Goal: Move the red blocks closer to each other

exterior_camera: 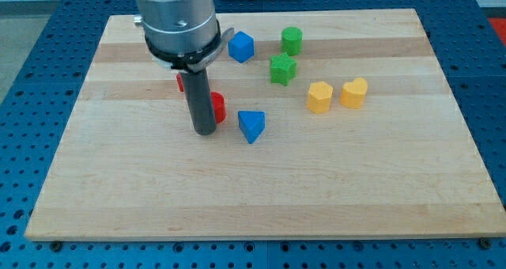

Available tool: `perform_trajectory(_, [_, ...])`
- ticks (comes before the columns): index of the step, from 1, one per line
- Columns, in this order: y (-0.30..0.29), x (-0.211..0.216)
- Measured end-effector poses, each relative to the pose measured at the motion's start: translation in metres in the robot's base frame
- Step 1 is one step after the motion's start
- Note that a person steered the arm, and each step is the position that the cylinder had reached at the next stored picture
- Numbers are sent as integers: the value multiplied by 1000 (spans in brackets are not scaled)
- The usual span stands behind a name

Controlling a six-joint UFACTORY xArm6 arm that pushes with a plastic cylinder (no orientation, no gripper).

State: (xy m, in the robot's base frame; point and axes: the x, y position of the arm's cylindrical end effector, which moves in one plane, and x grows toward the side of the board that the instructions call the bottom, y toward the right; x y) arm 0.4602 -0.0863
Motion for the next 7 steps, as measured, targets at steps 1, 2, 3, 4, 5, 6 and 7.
perform_trajectory(1, [0, -14])
perform_trajectory(2, [-49, -14])
perform_trajectory(3, [-72, -30])
perform_trajectory(4, [-72, -60])
perform_trajectory(5, [-71, -70])
perform_trajectory(6, [-67, -79])
perform_trajectory(7, [-53, -88])
